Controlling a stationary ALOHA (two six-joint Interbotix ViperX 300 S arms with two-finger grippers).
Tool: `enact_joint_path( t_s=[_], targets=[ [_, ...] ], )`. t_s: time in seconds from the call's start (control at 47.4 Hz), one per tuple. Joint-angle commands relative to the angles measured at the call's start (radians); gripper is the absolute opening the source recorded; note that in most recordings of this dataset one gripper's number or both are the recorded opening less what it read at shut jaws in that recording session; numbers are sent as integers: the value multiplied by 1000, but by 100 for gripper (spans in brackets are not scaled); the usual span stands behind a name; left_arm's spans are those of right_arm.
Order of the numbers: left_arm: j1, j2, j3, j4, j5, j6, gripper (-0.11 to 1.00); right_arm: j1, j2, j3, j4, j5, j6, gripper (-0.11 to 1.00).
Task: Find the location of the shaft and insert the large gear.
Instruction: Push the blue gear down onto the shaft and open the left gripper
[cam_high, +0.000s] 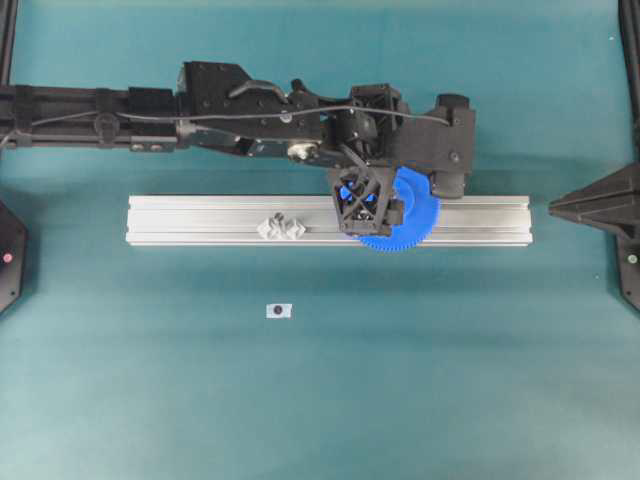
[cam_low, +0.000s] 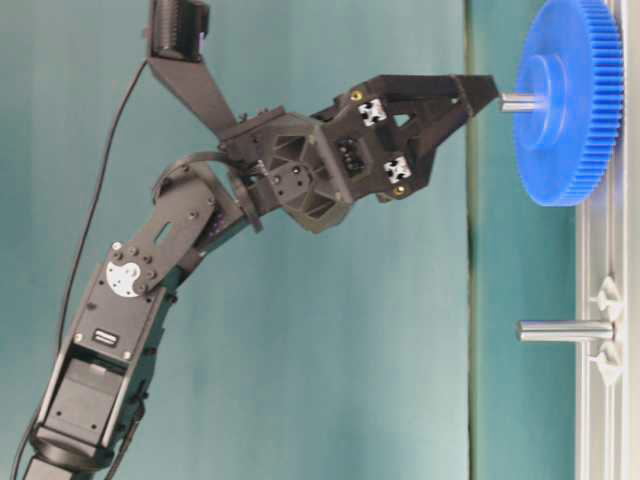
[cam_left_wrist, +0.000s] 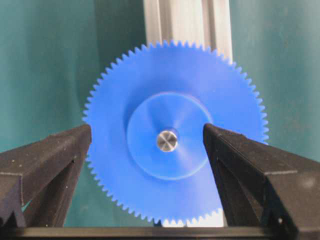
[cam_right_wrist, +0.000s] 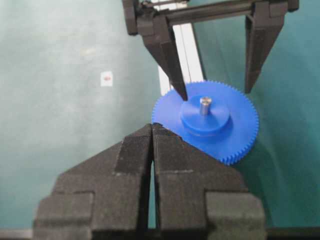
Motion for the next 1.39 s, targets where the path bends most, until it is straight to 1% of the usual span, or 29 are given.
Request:
enact_joint_path(
  t_s=[0.0, 0.211, 0.422, 0.864, 1.075, 1.37],
  targets=[
    [-3, -25, -26, 2, -3, 0, 92, -2, 8, -9, 0, -8, 8, 2],
    [-3, -25, -28, 2, 0, -5, 92, -2, 8, -8, 0, -9, 8, 2],
    [-3, -20, -28, 2, 0, -35, 92, -2, 8, -8, 0, -8, 8, 2],
    [-3, -20, -28, 2, 0, -43, 92, -2, 8, -8, 0, -8, 8, 2],
    [-9, -26, -25, 3, 41, -71, 92, -2, 2, -8, 0, -8, 8, 2],
    [-9, -34, -23, 3, 43, -81, 92, -2, 0, -8, 0, -9, 8, 2]
  ],
)
